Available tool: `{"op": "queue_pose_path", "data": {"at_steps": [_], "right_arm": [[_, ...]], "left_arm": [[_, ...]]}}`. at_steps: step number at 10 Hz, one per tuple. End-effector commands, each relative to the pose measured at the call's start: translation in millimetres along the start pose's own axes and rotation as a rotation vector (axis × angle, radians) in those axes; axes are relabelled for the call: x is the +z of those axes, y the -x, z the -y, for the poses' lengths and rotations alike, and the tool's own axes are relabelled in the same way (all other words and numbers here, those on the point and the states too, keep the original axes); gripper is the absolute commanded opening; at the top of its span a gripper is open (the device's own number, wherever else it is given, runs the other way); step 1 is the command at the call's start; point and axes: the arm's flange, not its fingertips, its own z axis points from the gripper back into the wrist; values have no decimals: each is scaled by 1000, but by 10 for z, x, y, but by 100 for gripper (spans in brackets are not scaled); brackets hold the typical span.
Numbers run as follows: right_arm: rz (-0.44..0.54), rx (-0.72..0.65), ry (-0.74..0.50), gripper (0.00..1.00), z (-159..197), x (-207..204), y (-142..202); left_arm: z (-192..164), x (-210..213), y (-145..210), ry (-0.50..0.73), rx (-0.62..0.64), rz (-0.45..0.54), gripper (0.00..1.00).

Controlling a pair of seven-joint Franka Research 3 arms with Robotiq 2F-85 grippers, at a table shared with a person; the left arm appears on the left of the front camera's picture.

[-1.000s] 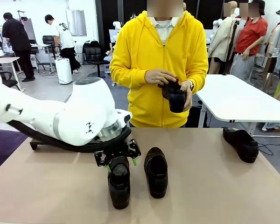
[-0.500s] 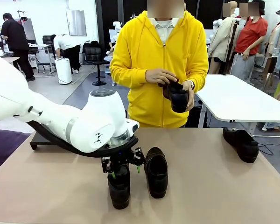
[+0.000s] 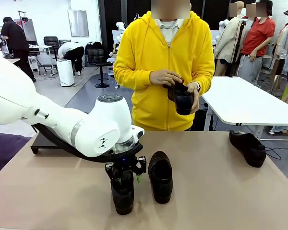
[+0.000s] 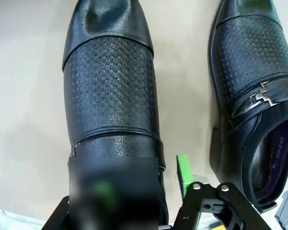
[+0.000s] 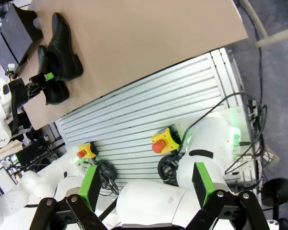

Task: Organize the shoes by placing them on the stand.
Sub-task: Place the Shoe from the middle of the table onto the Shoes Stand.

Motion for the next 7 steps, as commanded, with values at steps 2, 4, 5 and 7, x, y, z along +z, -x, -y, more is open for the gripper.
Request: {"op": "queue_pose_path", "data": {"at_steps": [2, 4, 5, 7], "right_arm": [[-5, 21, -21, 100, -4, 25, 4], [-5, 21, -21, 100, -4, 25, 4], [-5, 21, -21, 100, -4, 25, 4], [-5, 21, -21, 100, -4, 25, 4]], "left_arm": [[87, 0, -15, -39, 12, 1, 0], [94, 6, -7, -54, 12, 6, 0], [98, 9, -1, -56, 8, 5, 0], [107, 13, 10, -64, 4, 4, 0]]}}
